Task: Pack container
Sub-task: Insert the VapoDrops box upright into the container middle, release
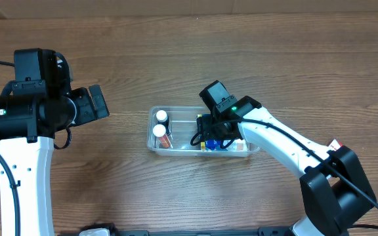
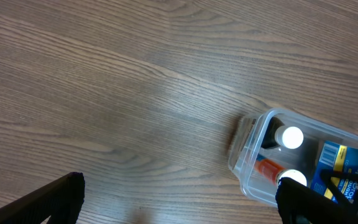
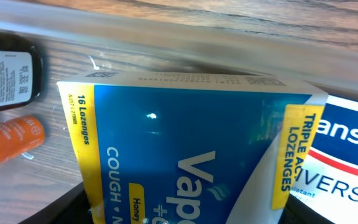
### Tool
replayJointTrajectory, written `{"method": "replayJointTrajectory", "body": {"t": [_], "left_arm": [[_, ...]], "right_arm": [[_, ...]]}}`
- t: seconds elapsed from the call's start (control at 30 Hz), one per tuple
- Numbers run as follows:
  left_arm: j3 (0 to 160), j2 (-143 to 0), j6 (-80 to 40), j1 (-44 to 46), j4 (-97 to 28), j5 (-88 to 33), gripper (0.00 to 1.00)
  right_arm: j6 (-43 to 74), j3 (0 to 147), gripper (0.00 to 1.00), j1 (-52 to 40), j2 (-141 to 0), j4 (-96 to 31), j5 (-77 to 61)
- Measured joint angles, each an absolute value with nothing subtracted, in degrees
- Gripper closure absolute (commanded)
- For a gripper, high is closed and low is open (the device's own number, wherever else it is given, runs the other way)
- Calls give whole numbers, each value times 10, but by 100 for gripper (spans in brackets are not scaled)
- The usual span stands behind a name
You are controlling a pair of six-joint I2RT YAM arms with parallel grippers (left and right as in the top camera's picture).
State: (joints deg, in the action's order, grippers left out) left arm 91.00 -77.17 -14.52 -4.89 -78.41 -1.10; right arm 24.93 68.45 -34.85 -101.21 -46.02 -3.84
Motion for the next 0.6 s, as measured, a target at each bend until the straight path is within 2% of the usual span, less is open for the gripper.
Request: {"method": "replayJointTrajectory", "body": {"t": [0.23, 0.57, 0.6], "left_arm": [[910, -772, -145, -49, -784, -11, 0], [898, -772, -145, -49, -782, -11, 0], [895, -772, -145, -49, -782, -11, 0]], "right_arm": [[235, 694, 50, -345, -1018, -461, -71], [290, 695, 49, -345, -1022, -445, -86], [294, 695, 47, -346, -1023, -445, -85]]}}
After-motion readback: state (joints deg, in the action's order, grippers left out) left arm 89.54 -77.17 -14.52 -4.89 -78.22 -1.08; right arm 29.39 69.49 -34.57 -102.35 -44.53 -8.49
